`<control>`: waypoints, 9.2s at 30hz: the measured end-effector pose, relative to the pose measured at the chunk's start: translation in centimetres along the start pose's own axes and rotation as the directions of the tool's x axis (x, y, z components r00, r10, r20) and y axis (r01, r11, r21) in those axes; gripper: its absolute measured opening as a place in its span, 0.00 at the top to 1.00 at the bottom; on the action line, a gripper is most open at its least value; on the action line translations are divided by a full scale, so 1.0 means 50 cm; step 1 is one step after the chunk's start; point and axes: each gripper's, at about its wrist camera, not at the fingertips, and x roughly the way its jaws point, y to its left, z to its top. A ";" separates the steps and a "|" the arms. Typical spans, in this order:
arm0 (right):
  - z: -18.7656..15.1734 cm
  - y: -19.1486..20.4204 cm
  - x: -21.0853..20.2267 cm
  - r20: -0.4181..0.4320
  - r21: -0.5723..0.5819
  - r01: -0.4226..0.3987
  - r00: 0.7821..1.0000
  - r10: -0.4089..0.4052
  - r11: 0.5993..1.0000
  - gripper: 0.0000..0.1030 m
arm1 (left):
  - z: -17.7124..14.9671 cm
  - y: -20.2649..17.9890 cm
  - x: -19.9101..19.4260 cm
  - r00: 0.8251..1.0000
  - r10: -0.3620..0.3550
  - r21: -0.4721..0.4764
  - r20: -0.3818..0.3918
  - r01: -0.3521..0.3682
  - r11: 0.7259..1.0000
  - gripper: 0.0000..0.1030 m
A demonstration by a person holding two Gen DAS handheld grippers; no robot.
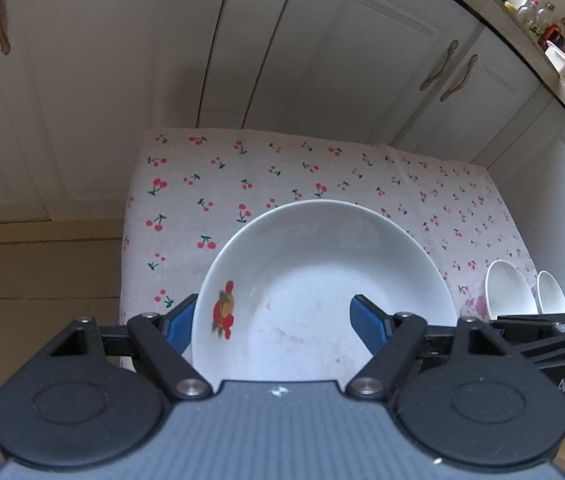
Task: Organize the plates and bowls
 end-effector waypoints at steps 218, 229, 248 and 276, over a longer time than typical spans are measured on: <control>-0.253 -0.287 -0.250 0.189 -0.299 0.110 0.981 -0.054 0.948 0.36 | -0.388 -0.520 -0.010 0.985 -0.151 0.639 0.086 0.062 0.767 0.14; -0.309 -0.257 -0.297 0.195 -0.294 0.096 0.980 -0.039 0.951 0.35 | -0.436 -0.521 -0.079 0.980 -0.174 0.638 0.099 0.072 0.767 0.14; -0.421 -0.217 -0.313 0.160 -0.299 0.075 0.987 -0.027 0.951 0.35 | -0.527 -0.499 -0.132 0.984 -0.164 0.629 0.076 0.081 0.773 0.14; -0.463 -0.228 -0.349 0.278 -0.307 0.006 0.957 0.084 0.952 0.00 | -0.560 -0.478 -0.148 0.977 -0.210 0.597 0.031 0.150 0.788 0.08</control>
